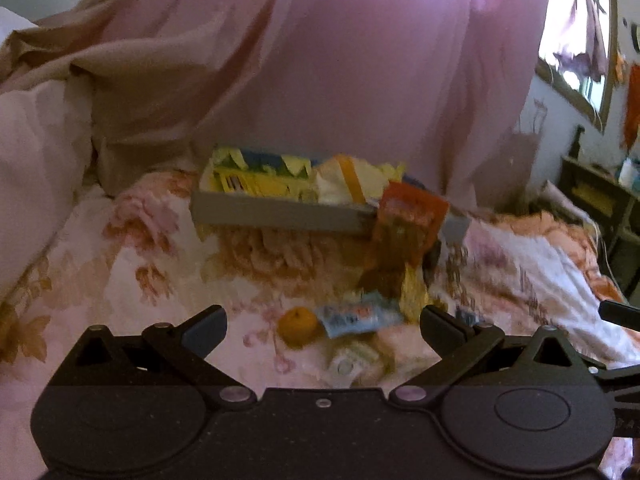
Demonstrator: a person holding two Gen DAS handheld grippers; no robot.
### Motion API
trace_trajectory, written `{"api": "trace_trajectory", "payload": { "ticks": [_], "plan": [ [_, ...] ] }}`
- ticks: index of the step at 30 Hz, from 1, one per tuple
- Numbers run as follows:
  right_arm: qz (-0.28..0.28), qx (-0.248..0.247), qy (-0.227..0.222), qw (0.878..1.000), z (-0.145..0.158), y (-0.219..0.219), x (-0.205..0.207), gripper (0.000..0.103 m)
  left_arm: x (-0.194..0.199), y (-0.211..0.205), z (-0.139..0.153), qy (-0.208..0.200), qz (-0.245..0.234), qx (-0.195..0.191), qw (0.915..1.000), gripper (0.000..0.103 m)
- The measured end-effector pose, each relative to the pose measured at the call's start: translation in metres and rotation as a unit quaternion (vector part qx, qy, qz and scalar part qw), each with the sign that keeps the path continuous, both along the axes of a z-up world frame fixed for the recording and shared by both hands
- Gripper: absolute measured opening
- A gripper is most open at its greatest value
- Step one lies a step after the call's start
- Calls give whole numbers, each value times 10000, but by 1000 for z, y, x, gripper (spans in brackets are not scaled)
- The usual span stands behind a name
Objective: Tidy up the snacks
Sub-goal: 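Withdraw both tools from the gray box back over the snacks, then grasp the round wrapped bun with left tool while right tool grasps the black stick package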
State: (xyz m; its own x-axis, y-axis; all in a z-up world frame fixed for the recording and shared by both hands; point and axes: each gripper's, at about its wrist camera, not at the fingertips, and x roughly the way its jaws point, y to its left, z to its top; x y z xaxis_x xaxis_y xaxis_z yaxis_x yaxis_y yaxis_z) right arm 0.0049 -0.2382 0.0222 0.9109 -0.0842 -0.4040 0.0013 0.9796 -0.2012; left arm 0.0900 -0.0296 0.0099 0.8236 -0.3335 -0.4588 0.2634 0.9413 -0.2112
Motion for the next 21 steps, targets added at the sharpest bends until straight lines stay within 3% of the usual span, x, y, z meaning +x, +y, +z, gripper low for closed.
{"api": "trace_trajectory", "payload": {
  "ticks": [11,21],
  "plan": [
    [-149,362,1014,9941,-36,-9,23,103,25,-13,-32,755,-609,672,9930,102],
    [-285,598,1291,9894,-59,-13,48,103,53,-26,-48,891,-1127,1196,9824,102]
  ]
}}
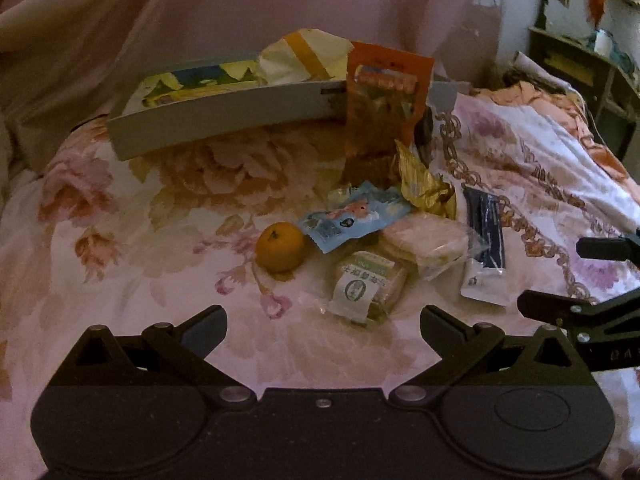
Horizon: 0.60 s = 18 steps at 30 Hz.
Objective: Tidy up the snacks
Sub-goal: 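Grasp the round wrapped bun with left tool while right tool grasps the black stick package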
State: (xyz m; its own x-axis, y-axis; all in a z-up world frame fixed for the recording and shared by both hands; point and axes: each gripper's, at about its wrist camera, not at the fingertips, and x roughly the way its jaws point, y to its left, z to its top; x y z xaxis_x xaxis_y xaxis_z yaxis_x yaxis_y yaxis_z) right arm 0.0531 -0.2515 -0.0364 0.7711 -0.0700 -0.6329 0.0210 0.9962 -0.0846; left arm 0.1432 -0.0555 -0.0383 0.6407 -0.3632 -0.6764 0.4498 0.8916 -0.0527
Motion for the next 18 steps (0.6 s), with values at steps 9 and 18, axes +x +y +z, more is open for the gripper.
{"api": "trace_trajectory", "payload": {
  "ticks": [9,18],
  "plan": [
    [-71,106,93,9999,-11,-3,28,103,18,-15,-8,-65,-609,471,9970,102],
    [-210,172,246,9993,-20,-5,53,103,25,-28,-12,-36,-1179,511,9917,93]
  ]
}}
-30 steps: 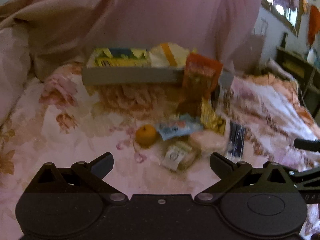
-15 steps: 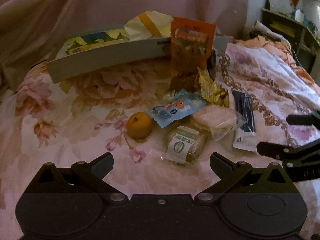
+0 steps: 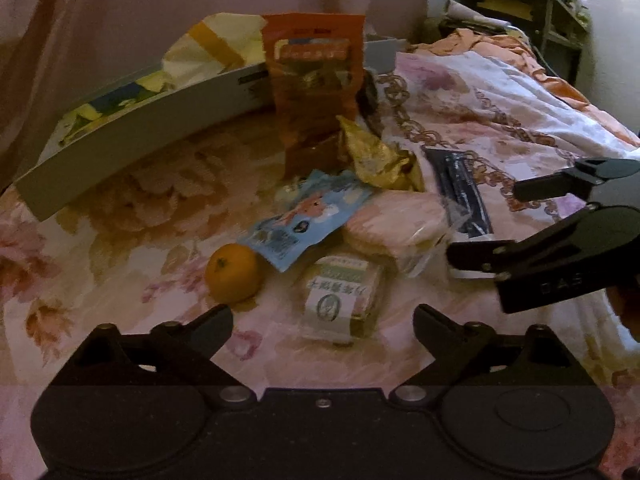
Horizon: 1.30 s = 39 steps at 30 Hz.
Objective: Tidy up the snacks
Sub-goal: 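Grasp the round wrapped bun with left tool while right tool grasps the black stick package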
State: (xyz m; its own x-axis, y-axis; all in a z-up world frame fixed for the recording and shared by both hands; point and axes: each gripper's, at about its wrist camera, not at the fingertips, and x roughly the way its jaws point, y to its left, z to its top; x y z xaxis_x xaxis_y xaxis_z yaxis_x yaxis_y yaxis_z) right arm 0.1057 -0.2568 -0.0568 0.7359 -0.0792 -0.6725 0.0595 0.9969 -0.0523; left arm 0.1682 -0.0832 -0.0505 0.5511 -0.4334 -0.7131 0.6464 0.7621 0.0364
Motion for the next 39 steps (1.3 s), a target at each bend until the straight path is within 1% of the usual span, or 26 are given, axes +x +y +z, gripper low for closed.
{"api": "trace_trajectory", "payload": {
  "ticks": [1,3,4,7,8,10,12,15,18,20,21,22,23,25,28,31,36,39],
  "plan": [
    [-17,-1,15,10000,-1,0,1,103,1,-1,0,23,-41,-24,10000,92],
    [-28,37,28,10000,-3,-1,3,103,2,-3,-1,100,-122,-71,9999,83],
    [-29,53,27,10000,-3,-2,4,103,3,-4,-1,142,-178,-104,9997,82],
    [-38,91,31,9999,-5,-3,6,102,4,-7,0,105,-239,-90,9996,79],
    [-50,113,18,9999,-6,-3,6,102,6,-7,0,103,-231,-98,9996,75],
    [-39,184,-18,9998,-5,-3,6,98,11,-6,1,156,-193,-194,9995,71],
    [-5,239,-24,9997,-4,-3,8,97,15,-5,2,211,-124,-259,9994,64],
    [45,217,-28,9998,-7,0,10,93,17,-11,3,187,-81,-148,9997,58],
    [47,202,16,9998,-10,1,11,87,16,-16,3,225,-7,-137,9997,53],
    [19,259,25,9997,-7,0,10,78,15,-18,3,266,103,-153,9995,52],
    [2,308,36,9995,-6,-2,10,71,14,-18,3,309,194,-185,9992,52],
    [-25,369,58,9993,-5,-3,9,66,13,-17,3,375,298,-235,9986,52],
    [-41,415,87,9991,-4,-5,8,64,12,-16,3,465,413,-300,9976,51],
    [-35,459,133,9989,-3,-7,4,57,9,-15,4,558,572,-388,9960,51],
    [-31,528,207,9984,0,-9,-2,50,2,-13,4,644,780,-453,9938,50],
    [-40,650,307,9974,2,-13,-9,46,-5,-11,5,758,968,-476,9913,50],
    [199,825,673,9941,9,-15,-23,45,-18,-7,8,1001,1091,-468,9879,50],
    [317,721,768,9939,14,-10,-32,46,-24,-6,9,1030,1068,-459,9879,51]
  ]
}}
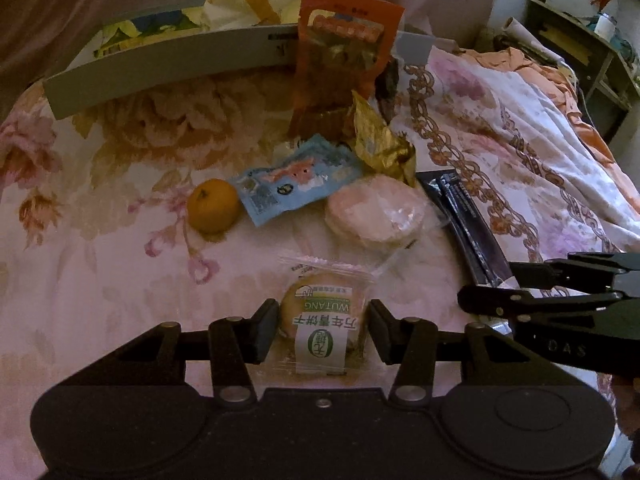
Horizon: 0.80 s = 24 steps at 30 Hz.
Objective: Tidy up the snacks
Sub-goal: 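Grasp the round wrapped bun with left tool while right tool grasps the black stick package, then lift both held snacks and carry them over the gray box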
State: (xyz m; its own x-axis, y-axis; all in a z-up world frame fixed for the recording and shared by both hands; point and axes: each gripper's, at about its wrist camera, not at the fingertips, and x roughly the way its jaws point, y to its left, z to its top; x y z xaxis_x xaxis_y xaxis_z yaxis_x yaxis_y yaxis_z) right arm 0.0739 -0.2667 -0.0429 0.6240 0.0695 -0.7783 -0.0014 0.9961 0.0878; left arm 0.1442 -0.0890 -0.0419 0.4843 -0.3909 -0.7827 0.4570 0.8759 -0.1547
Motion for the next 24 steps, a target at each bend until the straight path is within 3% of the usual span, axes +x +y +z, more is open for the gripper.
{"api": "trace_trajectory", "payload": {
  "ticks": [3,9,13,17,24],
  "plan": [
    [24,-89,-36,10000,1,4,-3,49,-1,-1,-1,-31,-35,47,10000,51],
    [-6,-140,-301,9994,-6,5,2,68,3,-6,-7,25,-55,150,9999,53],
    [-120,-270,-442,9986,-13,6,11,73,3,-8,-8,18,-42,165,9999,54],
    [-162,-459,-483,9976,-18,11,13,70,2,-8,-8,-26,-68,201,9998,52],
    [-202,-176,-445,9986,-15,10,8,51,-3,-9,-7,11,-125,176,9998,51]
  ]
}}
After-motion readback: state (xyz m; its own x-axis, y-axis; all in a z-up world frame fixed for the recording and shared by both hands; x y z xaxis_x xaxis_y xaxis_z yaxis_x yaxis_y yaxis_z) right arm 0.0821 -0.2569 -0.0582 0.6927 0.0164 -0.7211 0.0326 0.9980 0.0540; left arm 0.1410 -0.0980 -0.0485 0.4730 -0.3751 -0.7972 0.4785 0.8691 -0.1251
